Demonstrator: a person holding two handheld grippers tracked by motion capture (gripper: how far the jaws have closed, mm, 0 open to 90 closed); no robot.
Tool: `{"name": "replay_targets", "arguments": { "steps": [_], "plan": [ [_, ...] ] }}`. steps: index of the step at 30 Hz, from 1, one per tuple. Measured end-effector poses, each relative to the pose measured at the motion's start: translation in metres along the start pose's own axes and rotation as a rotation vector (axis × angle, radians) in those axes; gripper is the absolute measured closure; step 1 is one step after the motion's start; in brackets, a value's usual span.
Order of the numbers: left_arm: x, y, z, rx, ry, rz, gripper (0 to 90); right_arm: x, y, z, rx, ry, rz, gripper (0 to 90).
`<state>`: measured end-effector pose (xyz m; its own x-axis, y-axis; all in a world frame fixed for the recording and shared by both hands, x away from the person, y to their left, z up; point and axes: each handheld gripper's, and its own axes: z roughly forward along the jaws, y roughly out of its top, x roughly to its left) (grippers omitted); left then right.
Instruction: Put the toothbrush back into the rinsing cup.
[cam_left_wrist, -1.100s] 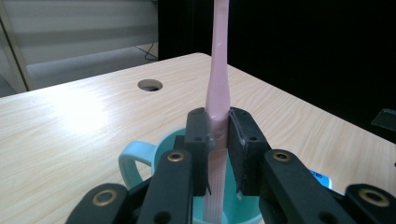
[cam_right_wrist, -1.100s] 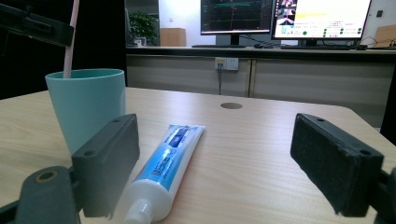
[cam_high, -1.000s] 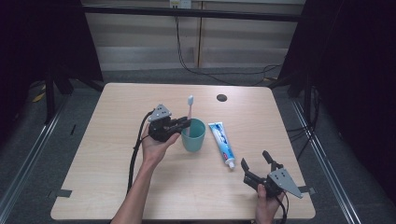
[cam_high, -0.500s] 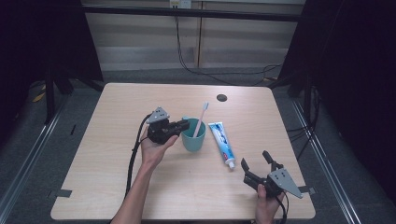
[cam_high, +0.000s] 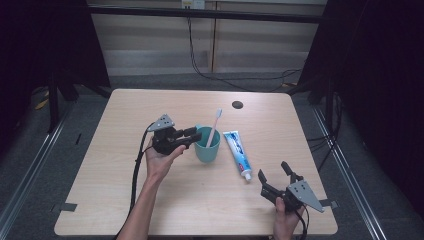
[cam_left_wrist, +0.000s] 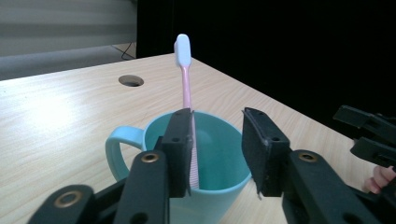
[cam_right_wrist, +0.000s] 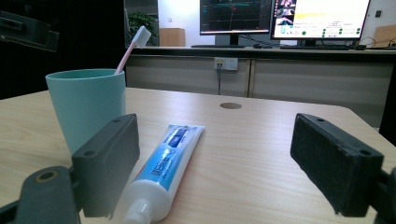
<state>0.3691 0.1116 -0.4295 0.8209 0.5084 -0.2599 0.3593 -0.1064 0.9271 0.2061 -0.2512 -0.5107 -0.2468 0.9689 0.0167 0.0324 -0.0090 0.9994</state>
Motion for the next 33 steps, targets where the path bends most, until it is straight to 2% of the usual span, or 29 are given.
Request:
{"name": "replay_targets", "arguments": {
  "steps": [5, 8, 14, 23, 27, 33],
  "plan": [
    [0.0, -0.002, -0.006, 0.009, -0.009, 0.009, 60.5, 0.0, 0.0, 0.0, 0.0, 0.0, -0.001, 14.9],
    [0.001, -0.005, -0.01, 0.013, -0.007, 0.002, 55.0, 0.0, 0.0, 0.0, 0.001, 0.0, 0.001, 14.9],
    [0.005, -0.01, -0.017, 0.037, 0.014, -0.002, 43.8, 0.0, 0.0, 0.0, 0.002, -0.002, 0.0, 14.9],
    [0.008, -0.013, -0.037, 0.021, 0.071, 0.001, 26.7, 0.0, 0.0, 0.0, 0.003, -0.001, 0.0, 14.9],
    [0.008, -0.016, -0.043, 0.032, 0.095, 0.02, 18.8, 0.0, 0.0, 0.0, 0.003, -0.003, 0.001, 14.9],
    [0.008, -0.019, -0.051, 0.018, 0.099, 0.035, 15.9, 0.0, 0.0, 0.001, 0.003, -0.004, 0.001, 14.9]
  ]
}}
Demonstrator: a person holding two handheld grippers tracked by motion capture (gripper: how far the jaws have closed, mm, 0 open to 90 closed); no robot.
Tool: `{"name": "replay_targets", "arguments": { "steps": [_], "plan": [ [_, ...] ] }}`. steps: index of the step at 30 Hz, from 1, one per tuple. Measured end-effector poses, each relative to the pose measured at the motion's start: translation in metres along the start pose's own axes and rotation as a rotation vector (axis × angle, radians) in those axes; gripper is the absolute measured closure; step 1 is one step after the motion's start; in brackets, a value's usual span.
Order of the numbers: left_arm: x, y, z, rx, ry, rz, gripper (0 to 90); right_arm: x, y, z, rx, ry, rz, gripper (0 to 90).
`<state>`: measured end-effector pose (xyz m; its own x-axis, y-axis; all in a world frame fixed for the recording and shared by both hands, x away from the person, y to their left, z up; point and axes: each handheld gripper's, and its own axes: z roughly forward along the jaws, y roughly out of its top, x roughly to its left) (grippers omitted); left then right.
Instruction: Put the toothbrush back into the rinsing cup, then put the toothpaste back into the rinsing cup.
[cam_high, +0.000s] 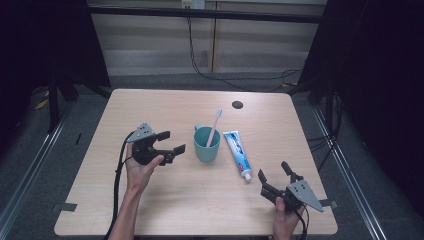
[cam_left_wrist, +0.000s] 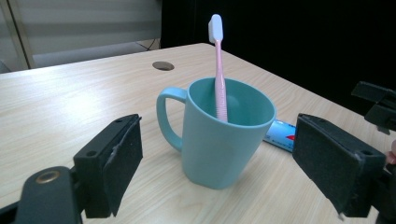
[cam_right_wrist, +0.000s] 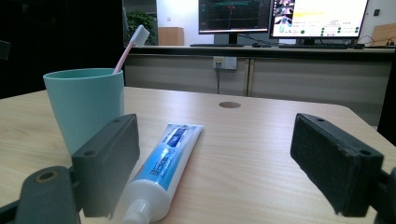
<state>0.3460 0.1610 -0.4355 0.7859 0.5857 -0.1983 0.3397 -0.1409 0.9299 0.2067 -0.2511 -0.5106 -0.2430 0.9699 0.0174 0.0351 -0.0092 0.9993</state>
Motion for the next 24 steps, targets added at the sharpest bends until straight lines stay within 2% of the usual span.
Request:
{"name": "replay_targets", "arguments": {
  "steps": [3, 12, 19, 24],
  "plan": [
    [0.001, -0.003, -0.004, 0.007, 0.025, 0.017, 15.8, 0.0, 0.0, 0.0, 0.001, 0.001, 0.001, 14.9],
    [0.004, -0.022, -0.015, 0.039, 0.079, 0.01, 15.8, 0.0, 0.0, 0.0, -0.001, -0.002, 0.0, 14.9],
    [0.007, -0.039, -0.03, 0.019, 0.11, -0.007, 15.8, 0.0, 0.0, 0.0, 0.001, 0.002, 0.0, 14.9],
    [0.008, -0.049, -0.038, -0.005, 0.108, -0.024, 15.9, 0.0, 0.0, 0.0, -0.001, -0.001, -0.001, 14.9]
  ]
}}
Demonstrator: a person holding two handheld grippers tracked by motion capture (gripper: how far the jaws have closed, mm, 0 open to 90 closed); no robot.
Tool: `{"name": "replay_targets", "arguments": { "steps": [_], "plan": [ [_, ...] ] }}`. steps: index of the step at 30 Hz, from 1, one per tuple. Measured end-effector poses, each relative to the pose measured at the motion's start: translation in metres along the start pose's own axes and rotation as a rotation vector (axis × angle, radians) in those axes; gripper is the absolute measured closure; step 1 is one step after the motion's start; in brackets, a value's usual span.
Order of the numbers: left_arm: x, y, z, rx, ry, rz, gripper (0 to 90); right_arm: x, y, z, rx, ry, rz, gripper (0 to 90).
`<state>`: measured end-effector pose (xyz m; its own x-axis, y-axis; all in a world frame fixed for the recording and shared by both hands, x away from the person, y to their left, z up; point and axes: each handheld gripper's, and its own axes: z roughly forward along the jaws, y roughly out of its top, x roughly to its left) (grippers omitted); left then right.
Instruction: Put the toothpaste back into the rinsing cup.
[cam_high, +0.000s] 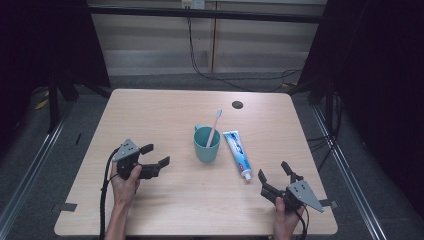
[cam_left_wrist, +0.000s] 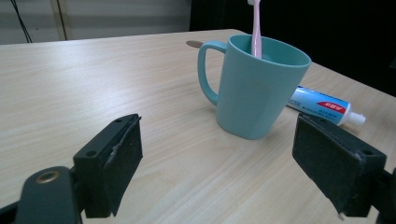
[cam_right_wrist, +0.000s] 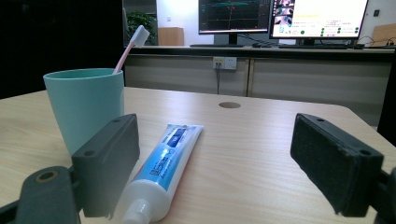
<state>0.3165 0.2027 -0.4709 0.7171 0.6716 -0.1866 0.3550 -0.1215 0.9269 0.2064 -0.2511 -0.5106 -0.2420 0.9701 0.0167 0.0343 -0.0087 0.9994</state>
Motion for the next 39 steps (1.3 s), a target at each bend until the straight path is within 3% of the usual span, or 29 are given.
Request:
{"name": "replay_targets", "arguments": {
  "steps": [6, 10, 13, 15, 16, 19, 21, 23, 25, 26, 30, 35, 39],
  "plan": [
    [0.0, -0.01, -0.006, -0.004, 0.027, 0.008, 15.9, 0.0, 0.0, 0.001, 0.004, 0.001, 0.0, 14.9],
    [-0.004, -0.016, -0.012, -0.076, 0.014, -0.009, 16.1, 0.0, 0.0, 0.001, 0.002, 0.0, 0.001, 14.9],
    [-0.007, -0.019, -0.012, -0.039, 0.046, 0.031, 16.1, 0.0, 0.0, 0.0, 0.003, 0.0, 0.002, 14.9],
    [-0.008, -0.02, -0.013, -0.021, 0.045, 0.052, 16.0, 0.0, 0.0, 0.0, 0.002, 0.0, 0.001, 14.9],
    [-0.01, -0.023, -0.015, -0.04, 0.048, 0.046, 16.0, 0.0, 0.0, 0.0, 0.001, 0.0, 0.001, 14.9],
    [-0.01, -0.031, -0.017, -0.036, 0.05, 0.027, 16.0, 0.0, 0.0, 0.0, 0.001, 0.002, 0.003, 13.9],
    [-0.011, -0.037, -0.019, -0.028, 0.086, 0.033, 16.1, -0.001, 0.0, 0.001, 0.008, -0.002, 0.014, 13.5],
    [-0.012, -0.042, -0.021, -0.073, 0.072, -0.022, 16.3, -0.003, 0.001, 0.002, 0.019, 0.022, 0.019, 13.2],
    [-0.015, -0.045, -0.019, -0.029, 0.1, 0.019, 16.3, -0.003, 0.001, 0.002, 0.019, 0.023, 0.027, 13.2],
    [-0.019, -0.045, -0.019, -0.034, 0.121, 0.058, 16.3, -0.003, 0.001, 0.002, 0.023, 0.016, 0.03, 13.2],
    [-0.024, -0.046, -0.02, -0.022, 0.106, 0.087, 16.4, -0.001, 0.001, 0.003, 0.032, 0.003, 0.01, 13.4],
    [-0.022, -0.051, -0.03, -0.12, 0.11, 0.06, 16.2, -0.003, 0.003, 0.007, 0.077, -0.005, 0.038, 13.6],
    [-0.024, -0.053, -0.035, -0.146, 0.138, 0.034, 16.1, 0.0, 0.008, 0.013, 0.105, 0.024, 0.055, 13.4]
  ]
}}
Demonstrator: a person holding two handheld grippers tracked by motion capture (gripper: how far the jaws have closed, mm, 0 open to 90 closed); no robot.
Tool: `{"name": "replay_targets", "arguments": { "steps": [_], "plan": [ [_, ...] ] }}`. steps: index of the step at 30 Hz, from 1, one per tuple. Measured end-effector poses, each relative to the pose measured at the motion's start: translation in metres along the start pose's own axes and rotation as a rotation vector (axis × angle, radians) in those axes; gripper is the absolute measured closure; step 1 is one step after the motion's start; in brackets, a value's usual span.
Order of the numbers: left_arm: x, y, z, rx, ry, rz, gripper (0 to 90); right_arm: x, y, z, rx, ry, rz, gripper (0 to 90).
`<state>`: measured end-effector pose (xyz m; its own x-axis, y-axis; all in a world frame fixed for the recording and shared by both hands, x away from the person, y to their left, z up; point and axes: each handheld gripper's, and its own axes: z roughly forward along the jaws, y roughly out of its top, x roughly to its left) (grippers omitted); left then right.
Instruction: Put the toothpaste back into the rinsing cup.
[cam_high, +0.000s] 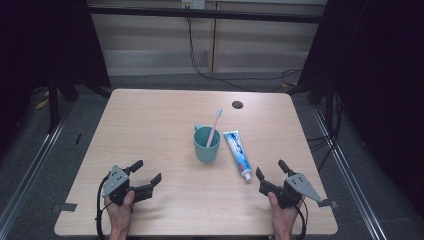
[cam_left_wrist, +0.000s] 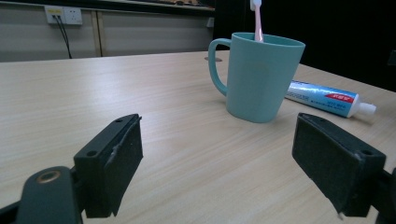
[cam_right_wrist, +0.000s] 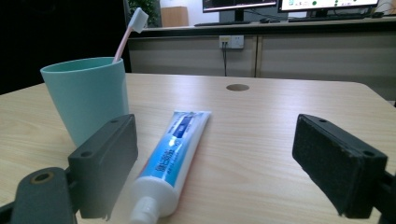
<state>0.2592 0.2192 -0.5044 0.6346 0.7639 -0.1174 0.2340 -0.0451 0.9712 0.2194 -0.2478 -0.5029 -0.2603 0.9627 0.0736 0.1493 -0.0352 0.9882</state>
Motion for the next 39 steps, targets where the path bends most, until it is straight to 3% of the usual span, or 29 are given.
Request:
{"name": "replay_targets", "arguments": {
  "steps": [4, 6, 11, 14, 18, 20, 24, 31, 35, 39],
  "plan": [
    [-0.002, -0.001, -0.004, -0.023, 0.025, 0.014, 15.9, 0.007, 0.01, 0.005, 0.034, 0.034, -0.004, 13.9],
    [-0.003, -0.002, -0.005, -0.038, 0.02, 0.031, 15.9, 0.009, 0.014, 0.008, 0.047, 0.059, 0.0, 15.6],
    [-0.002, -0.004, -0.01, -0.076, -0.004, 0.025, 15.6, 0.011, 0.027, 0.016, 0.083, 0.119, 0.009, 24.3],
    [-0.004, -0.006, -0.013, -0.103, -0.014, 0.073, 15.7, 0.013, 0.035, 0.017, 0.087, 0.098, -0.001, 26.8],
    [-0.005, -0.007, -0.015, -0.139, -0.014, 0.053, 15.5, 0.013, 0.044, 0.025, 0.111, 0.115, 0.001, 27.6],
    [-0.005, -0.007, -0.015, -0.141, -0.011, 0.075, 15.5, 0.012, 0.049, 0.028, 0.131, 0.126, 0.001, 27.8],
    [-0.005, -0.008, -0.016, -0.144, 0.001, 0.078, 15.5, 0.01, 0.062, 0.034, 0.163, 0.147, 0.007, 29.8],
    [-0.006, -0.008, -0.013, -0.158, 0.008, 0.082, 15.5, 0.004, 0.077, 0.046, 0.284, 0.184, 0.016, 34.8],
    [-0.007, -0.009, -0.013, -0.168, 0.001, 0.105, 15.5, 0.007, 0.081, 0.056, 0.373, 0.221, -0.005, 36.5],
    [-0.007, -0.009, -0.014, -0.176, -0.006, 0.11, 15.5, 0.009, 0.086, 0.063, 0.413, 0.246, -0.005, 37.6]
  ]
}}
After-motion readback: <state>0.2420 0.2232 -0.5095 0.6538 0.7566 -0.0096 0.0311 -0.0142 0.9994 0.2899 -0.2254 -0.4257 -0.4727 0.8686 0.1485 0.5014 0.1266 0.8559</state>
